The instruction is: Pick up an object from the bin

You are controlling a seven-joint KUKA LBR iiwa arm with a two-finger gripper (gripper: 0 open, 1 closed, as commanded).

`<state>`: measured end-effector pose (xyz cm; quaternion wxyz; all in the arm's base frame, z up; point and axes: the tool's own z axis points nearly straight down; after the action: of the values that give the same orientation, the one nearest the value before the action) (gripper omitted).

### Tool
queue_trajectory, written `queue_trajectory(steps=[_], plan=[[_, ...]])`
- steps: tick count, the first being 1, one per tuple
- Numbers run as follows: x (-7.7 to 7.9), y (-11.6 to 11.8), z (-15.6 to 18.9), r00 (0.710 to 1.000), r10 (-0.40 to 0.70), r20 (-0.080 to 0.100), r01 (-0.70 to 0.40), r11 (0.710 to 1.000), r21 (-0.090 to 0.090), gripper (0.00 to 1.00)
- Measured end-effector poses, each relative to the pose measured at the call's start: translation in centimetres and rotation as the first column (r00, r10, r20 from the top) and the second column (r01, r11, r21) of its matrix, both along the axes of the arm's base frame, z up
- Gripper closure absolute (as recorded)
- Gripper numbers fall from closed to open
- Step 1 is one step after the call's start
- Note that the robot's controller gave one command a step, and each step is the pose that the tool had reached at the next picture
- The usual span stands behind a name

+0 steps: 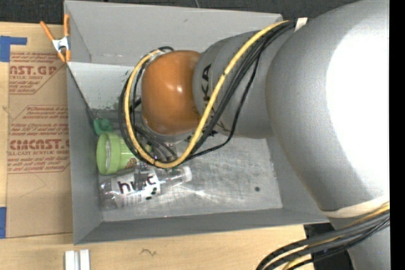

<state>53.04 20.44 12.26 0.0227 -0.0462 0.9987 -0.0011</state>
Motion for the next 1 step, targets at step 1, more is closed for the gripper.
queue_trajectory(steps=[1], plan=[[-1.64, 0.74, -1.78, 0.999, 0.016, -0.042, -0.015, 1.0, 0.001, 1.0]])
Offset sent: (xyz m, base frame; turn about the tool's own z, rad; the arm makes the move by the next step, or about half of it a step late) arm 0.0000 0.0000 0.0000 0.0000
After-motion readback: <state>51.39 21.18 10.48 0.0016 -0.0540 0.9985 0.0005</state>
